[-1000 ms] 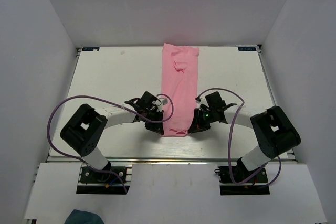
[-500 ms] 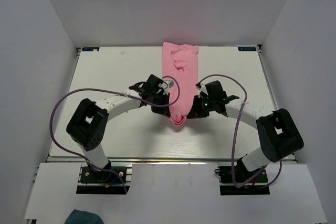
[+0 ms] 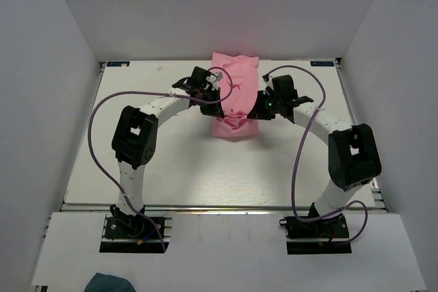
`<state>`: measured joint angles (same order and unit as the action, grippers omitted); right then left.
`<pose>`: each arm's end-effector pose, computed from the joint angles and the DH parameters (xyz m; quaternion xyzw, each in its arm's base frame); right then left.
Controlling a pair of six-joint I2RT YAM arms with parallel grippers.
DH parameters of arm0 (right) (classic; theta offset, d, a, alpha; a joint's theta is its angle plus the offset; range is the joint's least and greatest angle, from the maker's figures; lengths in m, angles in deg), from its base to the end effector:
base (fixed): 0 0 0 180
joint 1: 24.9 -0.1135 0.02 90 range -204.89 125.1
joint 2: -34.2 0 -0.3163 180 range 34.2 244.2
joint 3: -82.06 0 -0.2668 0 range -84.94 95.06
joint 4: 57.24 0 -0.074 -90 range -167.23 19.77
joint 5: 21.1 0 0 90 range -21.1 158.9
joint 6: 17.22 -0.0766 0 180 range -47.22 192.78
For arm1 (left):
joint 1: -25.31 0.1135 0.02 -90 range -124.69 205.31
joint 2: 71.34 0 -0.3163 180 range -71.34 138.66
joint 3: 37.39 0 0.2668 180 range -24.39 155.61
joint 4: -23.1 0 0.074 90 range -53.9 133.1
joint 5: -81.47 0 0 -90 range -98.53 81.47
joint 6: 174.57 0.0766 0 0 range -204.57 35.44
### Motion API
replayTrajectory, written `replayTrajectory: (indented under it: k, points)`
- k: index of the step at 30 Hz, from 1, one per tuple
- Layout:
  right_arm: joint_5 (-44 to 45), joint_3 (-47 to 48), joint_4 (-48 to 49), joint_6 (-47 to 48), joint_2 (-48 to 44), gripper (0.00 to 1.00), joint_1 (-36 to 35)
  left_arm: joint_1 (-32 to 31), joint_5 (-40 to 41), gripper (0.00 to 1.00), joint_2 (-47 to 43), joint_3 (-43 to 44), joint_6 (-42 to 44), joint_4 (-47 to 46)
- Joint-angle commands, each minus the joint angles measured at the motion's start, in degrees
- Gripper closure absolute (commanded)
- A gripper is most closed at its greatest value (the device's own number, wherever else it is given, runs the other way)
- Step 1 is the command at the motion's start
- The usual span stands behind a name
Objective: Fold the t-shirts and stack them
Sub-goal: Fold the folded rectangular tshirt in 1/3 of the way
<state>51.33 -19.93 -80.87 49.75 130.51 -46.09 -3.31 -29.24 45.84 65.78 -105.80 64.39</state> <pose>0.3809 0.1725 0.2459 -0.0477 0.9035 0.2807 0.3204 0.4314 -0.2663 0.2105 0.1140 0.9335 -0.2792 0.1937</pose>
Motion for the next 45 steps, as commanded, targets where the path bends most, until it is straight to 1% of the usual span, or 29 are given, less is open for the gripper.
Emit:
replayTrajectory:
  k: [1, 3, 4, 6, 11, 13, 15, 22, 27, 32, 34, 35, 37, 39, 40, 41, 42, 43, 44, 45]
  points:
    - [1.56, 6.24, -0.79, 1.84, 2.55, 1.0, 1.41, 1.37, -2.41, 1.0, 1.28, 6.94, 0.75, 0.89]
    - [1.83, 7.84, -0.71, 3.15, 4.14, 1.0, 2.29, 2.08, -2.41, 1.0, 2.43, 10.19, 0.76, 0.89]
    - [1.83, 11.15, -1.05, 3.42, 5.45, 1.0, 2.38, 2.77, -2.41, 1.0, 2.96, 11.24, 0.76, 0.89]
    - [1.3, 14.33, -2.28, 3.95, 7.56, 1.0, 3.08, 3.31, -2.41, 1.0, 4.63, 14.32, 1.28, 0.89]
    - [-2.83, 21.37, -2.9, 4.57, 13.11, 1.0, 4.58, 4.54, -1.71, 0.97, 6.56, 18.37, 1.81, -0.17]
    - [-3.09, 22.7, -3.08, 4.83, 13.9, 1.0, 5.37, 5.07, -1.7, 0.93, 7.26, 18.37, 1.81, -1.57]
    - [-3.44, 24.81, -2.99, 4.83, 15.31, 1.0, 5.54, 5.68, -2.31, 0.92, 7.96, 18.9, 1.81, -2.71]
    - [-5.82, 30.43, -3.52, 5.45, 20.31, 1.0, 7.21, 6.82, -3.2, 0.9, 10.77, 19.42, 1.28, -8.94]
    - [-6.17, 34.64, -4.39, 5.36, 24.26, 1.0, 8.09, 7.35, -3.2, 0.9, 12.97, 20.66, -0.47, -10.8]
    - [-6.52, 36.85, -4.13, 5.45, 27.52, 1.0, 8.8, 7.88, -3.72, 0.87, 14.64, 20.66, -1.62, -13.78]
    - [-6.61, 37.99, -3.87, 5.36, 29.36, 1.0, 8.97, 8.4, -3.72, 0.87, 15.17, 20.66, -2.75, -14.32]
    - [-6.69, 37.99, -3.69, 5.19, 29.72, 1.0, 9.32, 8.41, -3.72, 0.84, 15.7, 20.66, -2.76, -15.71]
    - [-6.96, 38.08, -1.59, 4.66, 31.12, 1.0, 9.59, 8.41, -3.2, 0.83, 16.23, 20.66, -3.28, -16.33]
    - [-8.18, 38.17, 0.52, 4.05, 32.35, 1.0, 9.85, 8.41, -1.45, 0.67, 16.75, 20.66, -3.81, -16.96]
    - [-8.62, 38.08, 2.27, 3.78, 32.62, 0.97, 10.03, 8.41, -0.66, 0.6, 16.76, 20.66, -4.34, -16.96]
    - [-8.98, 38.17, 4.02, 2.65, 33.06, 0.8, 10.29, 8.41, 0.22, 0.48, 16.76, 20.66, -4.34, -17.91]
    - [-9.33, 38.61, 5.17, 2.03, 33.76, 0.46, 10.2, 8.41, 2.06, 0.32, 17.46, 21.53, -5.21, -18.44]
    - [-9.85, 38.78, 7.45, 1.5, 34.03, 0.1, 10.29, 8.41, 2.08, 0.12, 18.25, 22.15, -5.22, -18.45]
    - [-10.82, 39.39, 8.34, 0.71, 34.2, 0.1, 10.81, 9.02, 2.77, 0.0, 18.25, 23.72, -6.27, -19.06]
    - [-11.35, 39.57, 8.96, -0.6, 34.55, 0.1, 10.91, 9.02, 2.78, 0.0, 18.95, 24.69, -6.28, -18.46]
